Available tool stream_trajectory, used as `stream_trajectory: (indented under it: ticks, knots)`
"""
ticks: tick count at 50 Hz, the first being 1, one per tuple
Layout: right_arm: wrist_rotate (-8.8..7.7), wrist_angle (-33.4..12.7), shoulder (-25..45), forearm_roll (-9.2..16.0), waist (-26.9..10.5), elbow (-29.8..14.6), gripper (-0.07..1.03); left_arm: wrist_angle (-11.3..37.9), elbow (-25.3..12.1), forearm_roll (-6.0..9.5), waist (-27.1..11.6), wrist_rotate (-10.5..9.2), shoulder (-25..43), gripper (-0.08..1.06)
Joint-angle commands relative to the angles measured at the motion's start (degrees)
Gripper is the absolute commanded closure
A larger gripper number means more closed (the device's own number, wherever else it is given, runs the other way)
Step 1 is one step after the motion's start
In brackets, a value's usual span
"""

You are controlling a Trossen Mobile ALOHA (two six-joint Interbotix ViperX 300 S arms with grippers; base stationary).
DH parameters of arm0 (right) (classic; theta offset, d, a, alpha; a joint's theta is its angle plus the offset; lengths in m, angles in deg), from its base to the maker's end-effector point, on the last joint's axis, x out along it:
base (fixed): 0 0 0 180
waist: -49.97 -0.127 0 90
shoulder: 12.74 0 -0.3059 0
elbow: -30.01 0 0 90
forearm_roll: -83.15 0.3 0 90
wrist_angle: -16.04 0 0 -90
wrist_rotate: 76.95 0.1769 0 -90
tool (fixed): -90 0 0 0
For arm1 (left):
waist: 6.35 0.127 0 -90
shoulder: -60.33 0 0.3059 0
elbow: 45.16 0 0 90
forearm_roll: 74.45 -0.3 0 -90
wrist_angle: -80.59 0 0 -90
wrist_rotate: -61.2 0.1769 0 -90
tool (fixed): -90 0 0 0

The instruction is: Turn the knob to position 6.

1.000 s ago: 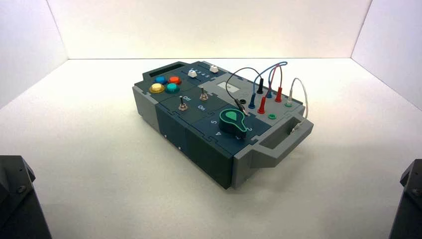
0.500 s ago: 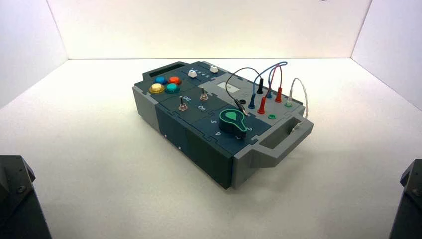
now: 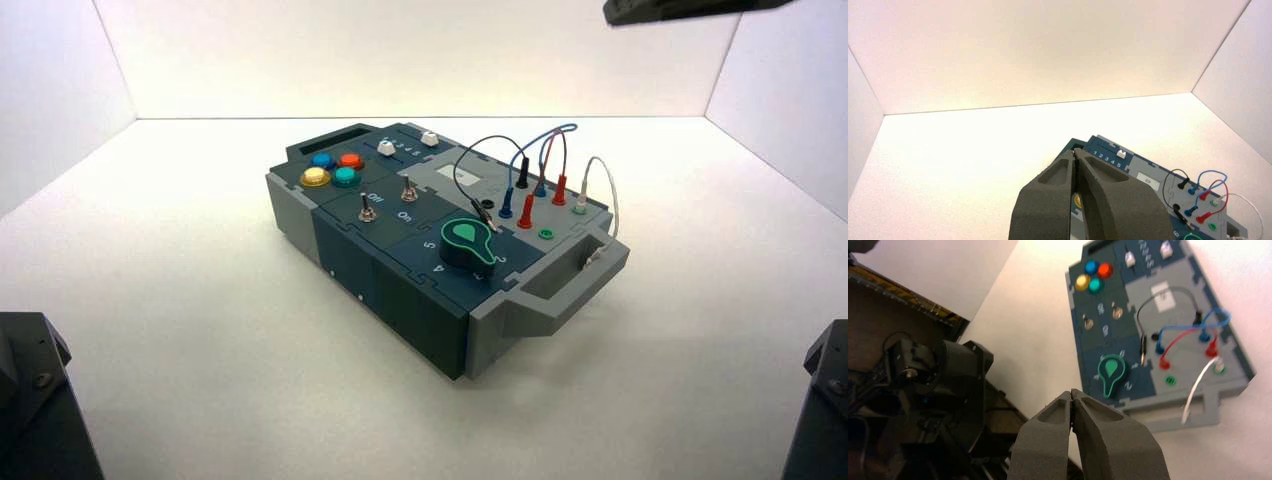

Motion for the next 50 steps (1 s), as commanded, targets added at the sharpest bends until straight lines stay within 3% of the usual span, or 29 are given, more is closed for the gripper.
stream_trajectory:
  ticks: [1,5,18,40,50]
  knots:
    - [0.18,0.5,1.0,2.1,-0.3,0.4,0.98,-0.3,-1.4,0.09,-0.1,0.26,1.6,1.01]
    - [0.09,1.1,1.6,3.3,-0.3,1.7,0.98,-0.3,-2.1,0.0,-0.1,0.26,2.5,1.01]
    - [-1.58,1.7,7.2,3.3,-1.8,1.4,0.98,-1.5,-3.4,0.0,-0.1,2.02,6.9,1.01]
    - [-1.93,3.0,25.0,2.6,-14.3,-5.5,0.98,-3.1,-5.8,0.0,-0.1,2.2,10.9,1.01]
    - [-1.93,3.3,31.0,2.2,-15.2,-6.9,0.98,-3.1,-6.2,0.09,-0.1,2.46,11.5,1.01]
